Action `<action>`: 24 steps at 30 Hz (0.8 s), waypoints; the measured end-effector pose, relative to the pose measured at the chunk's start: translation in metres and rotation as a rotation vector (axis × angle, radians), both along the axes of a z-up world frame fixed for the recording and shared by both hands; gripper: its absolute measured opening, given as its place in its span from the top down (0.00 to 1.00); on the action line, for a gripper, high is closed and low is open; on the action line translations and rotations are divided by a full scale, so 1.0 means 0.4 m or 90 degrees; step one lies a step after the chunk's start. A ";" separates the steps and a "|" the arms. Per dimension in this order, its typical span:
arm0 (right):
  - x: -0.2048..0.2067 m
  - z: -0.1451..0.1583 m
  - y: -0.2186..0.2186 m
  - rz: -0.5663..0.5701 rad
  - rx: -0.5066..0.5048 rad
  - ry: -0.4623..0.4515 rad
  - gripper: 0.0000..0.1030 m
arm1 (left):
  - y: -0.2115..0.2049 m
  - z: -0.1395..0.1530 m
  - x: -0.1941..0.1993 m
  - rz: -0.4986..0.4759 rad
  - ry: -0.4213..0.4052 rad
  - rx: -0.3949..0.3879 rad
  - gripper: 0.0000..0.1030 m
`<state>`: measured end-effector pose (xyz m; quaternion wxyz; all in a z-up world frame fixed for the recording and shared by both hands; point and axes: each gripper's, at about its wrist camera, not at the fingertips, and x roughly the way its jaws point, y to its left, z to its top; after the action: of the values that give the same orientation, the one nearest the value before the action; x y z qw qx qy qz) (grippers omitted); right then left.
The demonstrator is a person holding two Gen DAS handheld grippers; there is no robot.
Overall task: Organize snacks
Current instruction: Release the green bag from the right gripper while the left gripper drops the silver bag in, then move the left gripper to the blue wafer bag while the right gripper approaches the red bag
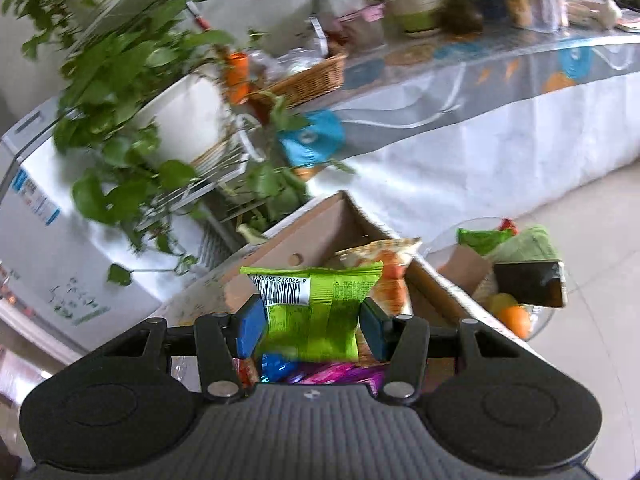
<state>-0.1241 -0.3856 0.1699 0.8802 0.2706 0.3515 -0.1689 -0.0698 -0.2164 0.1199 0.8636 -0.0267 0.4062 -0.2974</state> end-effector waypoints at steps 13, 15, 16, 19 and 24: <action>-0.008 0.001 -0.026 -0.048 0.014 -0.010 0.31 | -0.062 0.016 0.004 -0.013 -0.029 -0.014 0.21; -0.007 0.002 -0.026 -0.048 0.017 -0.016 0.30 | -0.052 0.020 0.009 -0.006 -0.027 -0.016 0.21; -0.005 0.002 -0.024 -0.045 0.017 -0.017 0.29 | -0.046 0.022 0.011 -0.004 -0.029 -0.016 0.21; 0.002 0.001 -0.010 -0.030 0.014 -0.018 0.27 | -0.027 0.025 0.012 -0.002 -0.034 -0.006 0.20; 0.016 0.003 0.014 0.007 0.012 -0.024 0.23 | 0.028 0.020 0.026 0.009 -0.024 0.001 0.20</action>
<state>-0.1178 -0.3801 0.1710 0.8850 0.2800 0.3379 -0.1559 -0.0593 -0.2053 0.1281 0.8733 -0.0232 0.3900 -0.2910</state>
